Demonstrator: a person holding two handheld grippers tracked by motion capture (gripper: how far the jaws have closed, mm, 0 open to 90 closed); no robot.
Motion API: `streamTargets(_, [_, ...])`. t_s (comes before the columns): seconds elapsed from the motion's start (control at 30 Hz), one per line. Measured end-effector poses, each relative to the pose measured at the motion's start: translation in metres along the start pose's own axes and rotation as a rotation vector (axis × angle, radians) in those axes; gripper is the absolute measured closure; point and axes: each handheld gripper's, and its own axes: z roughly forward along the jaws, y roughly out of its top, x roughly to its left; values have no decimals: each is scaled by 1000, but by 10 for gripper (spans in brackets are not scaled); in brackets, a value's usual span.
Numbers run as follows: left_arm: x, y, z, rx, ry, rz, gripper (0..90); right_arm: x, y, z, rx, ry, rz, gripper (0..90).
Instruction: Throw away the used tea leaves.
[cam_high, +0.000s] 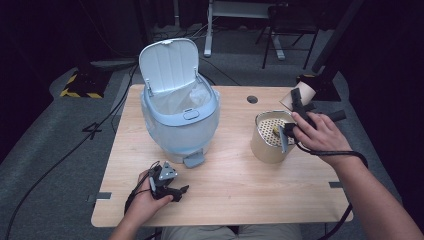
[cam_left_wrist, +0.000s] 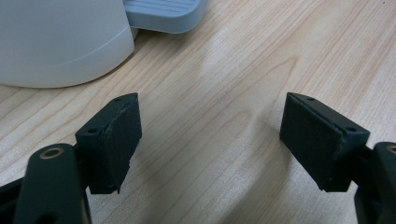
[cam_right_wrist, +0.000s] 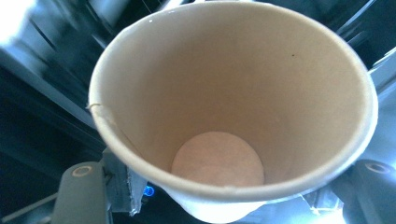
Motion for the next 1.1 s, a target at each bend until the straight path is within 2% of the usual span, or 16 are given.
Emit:
streamTargets(0.03, [0, 0, 0, 0, 0, 0, 215, -1, -3, 2, -23, 31, 78, 304])
streamTargets(0.07, [0, 0, 0, 0, 0, 0, 215, -4, -11, 6, -37, 101, 244, 303])
streamTargets(0.1, [0, 0, 0, 0, 0, 0, 215, -4, -11, 6, -37, 101, 244, 303])
streamTargets(0.17, [0, 0, 0, 0, 0, -1, 215, -5, -19, 11, -55, 166, 399, 302])
streamTargets(0.23, [0, 0, 0, 0, -1, -3, 215, -6, -26, 14, -80, 217, 500, 302])
streamTargets(0.53, [0, 0, 0, 0, -4, -3, 214, -7, -60, 27, -199, 498, 1204, 301])
streamTargets(0.57, [1, 1, 1, 0, -5, -1, 210, -6, -65, 28, -237, 566, 1332, 301])
streamTargets(0.6, [1, 1, 1, 0, -5, -1, 207, -6, -65, 28, -237, 566, 1332, 301])
streamTargets(0.63, [1, 1, 1, 1, -7, 3, 204, -4, -70, 30, -263, 634, 1476, 299])
streamTargets(0.67, [1, 1, 1, 2, -8, 1, 201, -3, -72, 30, -286, 685, 1552, 299])
streamTargets(0.7, [1, 1, 1, 2, -8, 1, 199, -3, -72, 30, -286, 685, 1552, 299])
streamTargets(0.77, [1, 2, 2, 3, -5, 5, 196, -1, -79, 31, -339, 779, 1743, 298])
streamTargets(0.8, [1, 2, 2, 3, -5, 5, 196, -1, -79, 31, -339, 779, 1743, 298])
streamTargets(0.83, [1, 2, 2, 3, -5, 4, 195, 0, -82, 32, -372, 833, 1848, 299])
streamTargets(1.0, [1, 2, 2, 3, -7, 2, 194, -1, -85, 31, -416, 945, 1955, 298])
streamTargets(1.1, [1, 3, 3, 3, -8, 3, 193, -1, -86, 31, -429, 978, 1970, 298])
